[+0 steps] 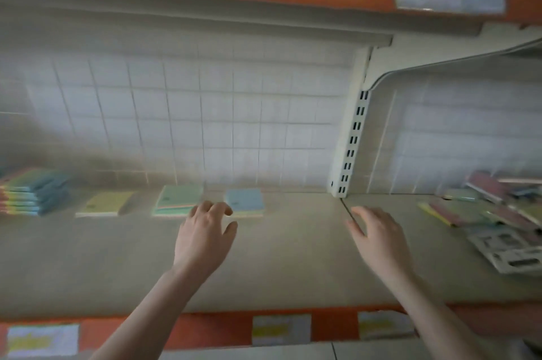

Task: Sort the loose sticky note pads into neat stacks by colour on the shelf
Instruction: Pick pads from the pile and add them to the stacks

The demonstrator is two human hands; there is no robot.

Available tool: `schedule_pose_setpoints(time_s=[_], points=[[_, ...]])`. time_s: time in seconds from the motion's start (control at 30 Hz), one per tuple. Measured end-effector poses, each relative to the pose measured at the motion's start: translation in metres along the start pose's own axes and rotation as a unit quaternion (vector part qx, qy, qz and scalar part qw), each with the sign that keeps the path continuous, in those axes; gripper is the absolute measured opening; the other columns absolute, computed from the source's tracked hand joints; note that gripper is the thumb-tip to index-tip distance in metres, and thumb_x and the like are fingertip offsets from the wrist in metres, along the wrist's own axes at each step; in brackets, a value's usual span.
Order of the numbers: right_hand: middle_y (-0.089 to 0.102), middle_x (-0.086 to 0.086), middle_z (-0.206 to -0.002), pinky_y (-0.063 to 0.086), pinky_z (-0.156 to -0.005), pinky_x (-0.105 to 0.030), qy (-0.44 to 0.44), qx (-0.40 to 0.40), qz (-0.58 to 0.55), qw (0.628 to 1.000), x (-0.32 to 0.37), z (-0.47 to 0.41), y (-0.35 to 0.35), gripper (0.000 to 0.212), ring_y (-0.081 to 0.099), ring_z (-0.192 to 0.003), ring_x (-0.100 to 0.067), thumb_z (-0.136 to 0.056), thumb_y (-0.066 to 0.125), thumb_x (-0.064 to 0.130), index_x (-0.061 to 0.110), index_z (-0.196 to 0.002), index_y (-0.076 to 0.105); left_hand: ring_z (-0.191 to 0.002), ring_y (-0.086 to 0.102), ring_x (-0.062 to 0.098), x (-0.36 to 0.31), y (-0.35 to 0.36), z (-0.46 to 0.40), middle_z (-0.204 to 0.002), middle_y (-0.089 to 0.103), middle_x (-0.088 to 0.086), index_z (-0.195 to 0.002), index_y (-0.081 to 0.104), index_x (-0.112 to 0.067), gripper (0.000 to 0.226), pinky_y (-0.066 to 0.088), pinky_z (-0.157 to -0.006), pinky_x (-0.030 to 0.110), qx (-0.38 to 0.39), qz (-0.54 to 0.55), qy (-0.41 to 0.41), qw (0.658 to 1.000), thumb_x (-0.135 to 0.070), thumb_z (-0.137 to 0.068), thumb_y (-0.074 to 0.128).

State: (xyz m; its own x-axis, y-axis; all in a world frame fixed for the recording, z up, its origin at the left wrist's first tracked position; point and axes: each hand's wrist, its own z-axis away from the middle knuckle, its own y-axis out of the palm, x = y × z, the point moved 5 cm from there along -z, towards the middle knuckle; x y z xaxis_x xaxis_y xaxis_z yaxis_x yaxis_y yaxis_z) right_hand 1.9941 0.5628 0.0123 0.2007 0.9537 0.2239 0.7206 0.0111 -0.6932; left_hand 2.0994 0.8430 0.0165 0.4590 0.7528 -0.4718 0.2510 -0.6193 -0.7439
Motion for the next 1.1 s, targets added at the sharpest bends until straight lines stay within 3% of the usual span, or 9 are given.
schedule_pose_setpoints(time_s=[0.2, 0.4, 0.47, 0.57, 0.7, 0.83, 0.97, 1.1], points=[[0.068, -0.015, -0.078, 0.054, -0.062, -0.042, 0.044, -0.013, 0.029, 0.999, -0.075, 0.004, -0.012, 0.023, 0.066, -0.068, -0.035, -0.065, 0.082, 0.004, 0.003, -0.085, 0.07, -0.116, 0.046, 0.026, -0.061, 0.042, -0.015, -0.118, 0.057, 0.004, -0.113, 0.061, -0.019, 0.027, 0.038, -0.094, 0.034, 0.03, 0.006, 0.035, 0.999, -0.031, -0.089, 0.059], [0.068, -0.016, -0.102, 0.051, -0.079, -0.044, 0.093, -0.027, 0.058, 0.994, -0.14, 0.0, -0.039, 0.024, 0.064, -0.093, -0.035, -0.079, 0.073, 0.012, 0.005, -0.101, 0.07, -0.119, 0.044, 0.023, -0.115, 0.084, -0.029, -0.122, 0.054, 0.002, -0.115, 0.059, -0.021, 0.028, 0.038, -0.093, 0.033, 0.063, 0.024, 0.06, 0.996, -0.033, -0.09, 0.057], [0.067, -0.014, -0.095, 0.05, -0.073, -0.041, 0.109, -0.027, 0.058, 0.992, -0.163, -0.001, -0.051, 0.025, 0.063, -0.086, -0.034, -0.08, 0.071, 0.012, 0.009, -0.105, 0.068, -0.12, 0.043, 0.023, -0.136, 0.094, -0.032, -0.123, 0.054, 0.002, -0.116, 0.058, -0.021, 0.028, 0.038, -0.094, 0.033, 0.073, 0.019, 0.065, 0.995, -0.034, -0.091, 0.056], [0.067, -0.013, -0.085, 0.049, -0.064, -0.038, 0.115, -0.033, 0.066, 0.991, -0.202, -0.003, -0.068, 0.017, 0.063, -0.076, -0.032, -0.081, 0.071, 0.015, 0.007, -0.096, 0.068, -0.119, 0.045, 0.024, -0.17, 0.11, -0.035, -0.125, 0.054, 0.002, -0.116, 0.058, -0.021, 0.028, 0.038, -0.093, 0.034, 0.077, 0.015, 0.071, 0.994, -0.034, -0.091, 0.056], [0.066, -0.011, -0.096, 0.051, -0.075, -0.043, 0.11, -0.016, 0.051, 0.992, -0.261, -0.014, -0.088, 0.018, 0.061, -0.087, -0.029, -0.087, 0.062, 0.018, 0.007, -0.101, 0.066, -0.119, 0.045, 0.025, -0.221, 0.138, -0.032, -0.125, 0.054, 0.003, -0.115, 0.06, -0.02, 0.027, 0.039, -0.091, 0.035, 0.065, 0.014, 0.061, 0.996, -0.032, -0.091, 0.057], [0.066, -0.007, -0.092, 0.042, -0.064, -0.029, 0.066, -0.013, 0.025, 0.997, -0.323, -0.025, -0.109, 0.015, 0.06, -0.079, -0.025, -0.089, 0.06, 0.019, 0.01, -0.098, 0.066, -0.119, 0.045, 0.027, -0.27, 0.177, -0.018, -0.127, 0.054, 0.006, -0.117, 0.06, -0.017, 0.03, 0.038, -0.094, 0.036, 0.067, 0.013, 0.021, 0.997, -0.032, -0.091, 0.057], [0.067, -0.013, -0.089, 0.049, -0.067, -0.039, 0.045, -0.013, 0.027, 0.999, -0.384, -0.039, -0.128, 0.014, 0.06, -0.079, -0.034, -0.085, 0.065, 0.015, 0.007, -0.096, 0.068, -0.122, 0.043, 0.025, -0.314, 0.21, -0.004, -0.126, 0.054, 0.005, -0.117, 0.06, -0.019, 0.031, 0.034, -0.099, 0.033, 0.083, -0.004, 0.005, 0.997, -0.035, -0.091, 0.057], [0.068, -0.017, -0.087, 0.049, -0.067, -0.041, 0.046, -0.029, 0.022, 0.998, -0.427, -0.053, -0.133, 0.013, 0.062, -0.078, -0.038, -0.083, 0.069, 0.012, 0.005, -0.094, 0.069, -0.124, 0.042, 0.024, -0.35, 0.226, -0.003, -0.13, 0.053, 0.003, -0.12, 0.058, -0.02, 0.034, 0.034, -0.099, 0.034, 0.089, -0.016, 0.003, 0.996, -0.039, -0.092, 0.055]])
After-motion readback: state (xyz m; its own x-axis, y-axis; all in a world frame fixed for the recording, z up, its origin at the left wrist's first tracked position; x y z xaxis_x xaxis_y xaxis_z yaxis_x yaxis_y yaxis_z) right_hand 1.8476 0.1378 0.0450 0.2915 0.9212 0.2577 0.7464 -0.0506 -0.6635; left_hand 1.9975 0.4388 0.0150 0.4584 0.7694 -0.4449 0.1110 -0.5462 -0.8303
